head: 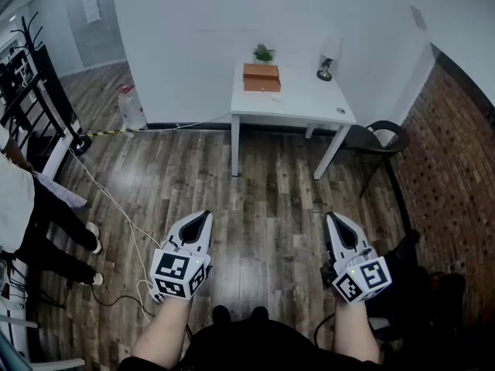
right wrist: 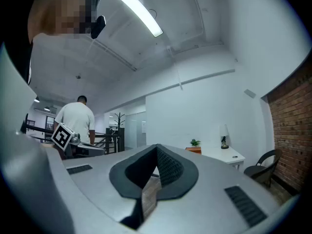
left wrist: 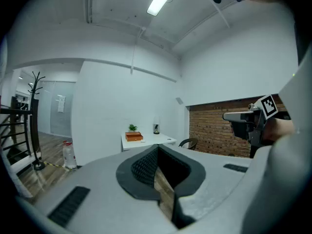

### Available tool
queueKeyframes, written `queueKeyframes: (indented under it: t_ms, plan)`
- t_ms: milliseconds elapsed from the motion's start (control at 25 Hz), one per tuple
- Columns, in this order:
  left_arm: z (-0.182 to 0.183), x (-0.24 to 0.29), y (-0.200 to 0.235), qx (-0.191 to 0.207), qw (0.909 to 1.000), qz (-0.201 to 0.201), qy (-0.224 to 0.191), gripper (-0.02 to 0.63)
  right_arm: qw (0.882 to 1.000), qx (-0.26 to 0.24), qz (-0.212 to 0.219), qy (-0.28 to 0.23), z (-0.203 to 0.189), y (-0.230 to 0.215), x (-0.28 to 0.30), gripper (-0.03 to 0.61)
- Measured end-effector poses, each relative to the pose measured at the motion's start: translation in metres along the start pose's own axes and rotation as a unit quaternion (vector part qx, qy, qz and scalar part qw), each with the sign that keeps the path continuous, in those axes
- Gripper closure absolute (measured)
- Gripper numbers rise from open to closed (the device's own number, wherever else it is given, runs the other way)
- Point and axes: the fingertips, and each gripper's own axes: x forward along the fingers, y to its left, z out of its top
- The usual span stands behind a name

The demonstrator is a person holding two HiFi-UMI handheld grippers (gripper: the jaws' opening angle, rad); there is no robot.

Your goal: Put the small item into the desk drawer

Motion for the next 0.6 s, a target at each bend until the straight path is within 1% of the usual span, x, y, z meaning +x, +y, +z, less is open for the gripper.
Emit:
queueKeyframes:
  t_ms: [280,440,520,600]
  plan:
    - [-0.003,0.003,-0.003,-0.001,1.0000,0.003,0.006,0.611,1.000,0.002,0.010,0.003,-0.007,0.000,0.002,0.575]
    - [-0.007,0.006,-0.010,0.000,0.9999,0.003,0.010,0.611,1.000,0.017,0.014,-0.002,-0.009,-0.006,-0.004,0.575]
    - [-0.010,0.008,-0.014,-0.003,0.9999,0.006,0.014,0.611,1.000,0.017,0.007,-0.002,-0.010,-0.014,-0.011,0.575]
    - [-0.015,0.010,-0.019,-0.006,0.9997,0.010,0.020,0.611,1.000,-0.002,-0.009,0.006,-0.013,-0.023,-0.019,0.575]
